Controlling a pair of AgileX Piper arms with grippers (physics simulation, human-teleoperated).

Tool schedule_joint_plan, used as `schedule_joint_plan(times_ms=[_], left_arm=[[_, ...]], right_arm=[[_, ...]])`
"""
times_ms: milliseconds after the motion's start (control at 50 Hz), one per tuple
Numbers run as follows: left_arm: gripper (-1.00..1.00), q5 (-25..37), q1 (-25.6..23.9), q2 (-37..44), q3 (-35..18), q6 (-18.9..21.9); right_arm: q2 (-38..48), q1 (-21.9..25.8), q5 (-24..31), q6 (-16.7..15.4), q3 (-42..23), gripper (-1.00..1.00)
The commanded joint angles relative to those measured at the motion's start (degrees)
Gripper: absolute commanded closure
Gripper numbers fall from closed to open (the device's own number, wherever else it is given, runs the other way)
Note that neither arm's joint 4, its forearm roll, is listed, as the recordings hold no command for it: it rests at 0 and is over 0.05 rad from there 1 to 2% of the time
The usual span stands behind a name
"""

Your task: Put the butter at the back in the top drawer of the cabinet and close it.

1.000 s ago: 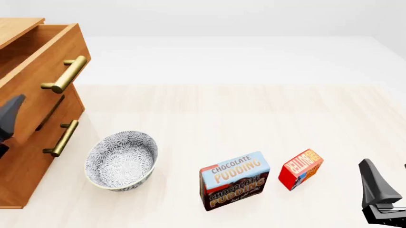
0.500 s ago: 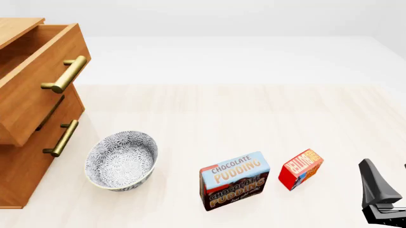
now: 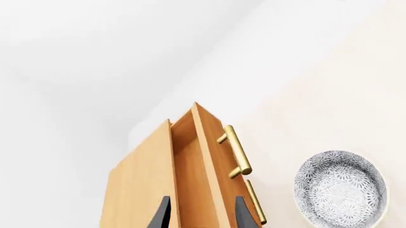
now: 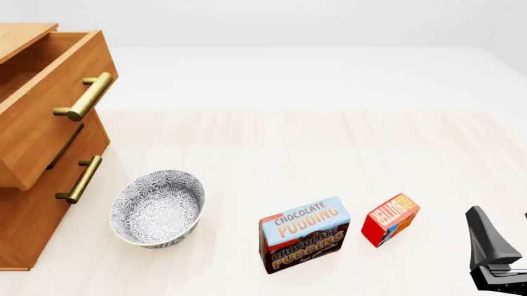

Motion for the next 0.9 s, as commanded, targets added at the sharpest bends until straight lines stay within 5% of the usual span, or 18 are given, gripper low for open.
schedule_joint_plan(times_ms=[20,400,460,900], left_arm=[[-1.0,5.88,0.38,8.67,-8.07,-9.16],[-1.0,12.51,0.09,17.28,-17.21,-20.67],[-1.0,14.65,-1.25,20.33,-19.98,-25.29],[-1.0,16.89,-1.19,23.96,-22.91,-30.93]], right_arm=[[0.0,0.0,0.0,0.0,0.0,-1.0],[0.0,0.0,0.0,0.0,0.0,-1.0],[0.0,0.0,0.0,0.0,0.0,-1.0],[0.0,0.0,0.0,0.0,0.0,-1.0]])
